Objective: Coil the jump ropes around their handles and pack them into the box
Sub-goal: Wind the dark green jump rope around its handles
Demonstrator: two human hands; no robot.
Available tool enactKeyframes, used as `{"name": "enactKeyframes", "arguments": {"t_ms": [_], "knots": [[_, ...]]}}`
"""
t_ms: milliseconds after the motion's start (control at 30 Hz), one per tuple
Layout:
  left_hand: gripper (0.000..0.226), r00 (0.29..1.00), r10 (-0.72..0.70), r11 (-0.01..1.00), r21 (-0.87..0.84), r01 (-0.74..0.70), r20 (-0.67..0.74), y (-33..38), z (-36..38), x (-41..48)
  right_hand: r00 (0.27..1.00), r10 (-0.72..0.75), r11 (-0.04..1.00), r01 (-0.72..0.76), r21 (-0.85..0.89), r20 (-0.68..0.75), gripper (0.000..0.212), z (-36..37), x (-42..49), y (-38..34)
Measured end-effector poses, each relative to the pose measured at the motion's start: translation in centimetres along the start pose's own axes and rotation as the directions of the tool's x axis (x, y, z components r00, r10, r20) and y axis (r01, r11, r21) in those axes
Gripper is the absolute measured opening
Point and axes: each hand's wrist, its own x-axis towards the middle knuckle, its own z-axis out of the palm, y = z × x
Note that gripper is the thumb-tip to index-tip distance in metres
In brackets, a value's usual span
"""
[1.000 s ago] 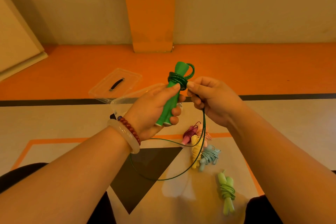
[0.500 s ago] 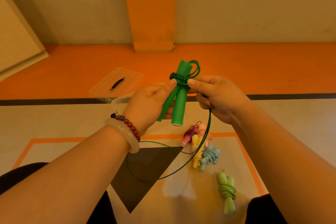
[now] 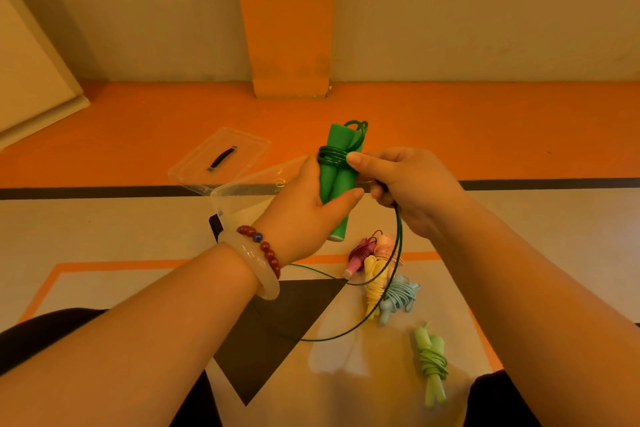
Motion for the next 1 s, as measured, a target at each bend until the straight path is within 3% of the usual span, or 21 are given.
{"name": "enactKeyframes", "arguments": {"t_ms": [100, 233, 433, 500, 567, 733, 800, 867, 933, 1000], "knots": [[0.038, 0.992, -0.054, 0.993, -0.094, 0.065, 0.115, 0.2, -1.1, 0.3, 0.997, -0.004, 1.000, 0.003, 0.015, 0.072, 0.009, -0.9, 0.1, -0.2], [0.025, 0.981, -0.061, 0.919, -0.373, 0.127, 0.184, 1.2, -1.6, 0.1, 0.987, -0.025, 0.994, 0.008, 0.106, 0.157, 0.007, -1.1, -0.1, -0.4], [0.022, 0.941, -0.146, 0.637, -0.699, 0.325, 0.305, 1.4, -1.5, -0.2, 0.976, -0.079, 0.971, 0.029, 0.236, 0.201, 0.006, -1.1, 0.0, -0.2], [0.033, 0.922, -0.129, 0.492, -0.784, 0.378, 0.364, 1.5, -1.3, -0.1, 0.975, -0.078, 0.962, 0.019, 0.273, 0.209, 0.021, -0.7, 0.0, -0.1], [0.035, 0.916, -0.108, 0.438, -0.808, 0.393, 0.386, 1.4, -1.2, 0.0, 0.973, -0.070, 0.958, 0.004, 0.285, 0.222, 0.030, -0.6, 0.0, -0.2], [0.029, 0.917, -0.162, 0.615, -0.690, 0.382, 0.364, 1.8, -1.7, 0.2, 0.966, -0.087, 0.967, 0.023, 0.253, 0.244, 0.028, -1.1, 0.1, 0.0], [0.013, 0.933, -0.205, 0.738, -0.580, 0.345, 0.295, 2.1, -1.6, 0.1, 0.968, -0.104, 0.970, 0.048, 0.238, 0.229, 0.029, -0.9, 0.1, 0.2], [0.013, 0.965, -0.192, 0.896, -0.370, 0.246, 0.176, 1.9, -1.6, 0.2, 0.971, -0.113, 0.974, 0.066, 0.219, 0.210, 0.027, -0.6, 0.1, 0.2], [0.020, 0.977, -0.165, 0.943, -0.269, 0.195, 0.132, 1.7, -1.6, 0.2, 0.980, -0.109, 0.975, 0.074, 0.208, 0.166, 0.019, -0.4, 0.2, 0.1], [0.025, 0.970, -0.178, 0.922, -0.316, 0.223, 0.166, 1.6, -1.5, 0.0, 0.989, -0.091, 0.973, 0.063, 0.223, 0.118, 0.016, -0.5, 0.5, 0.0]]}}
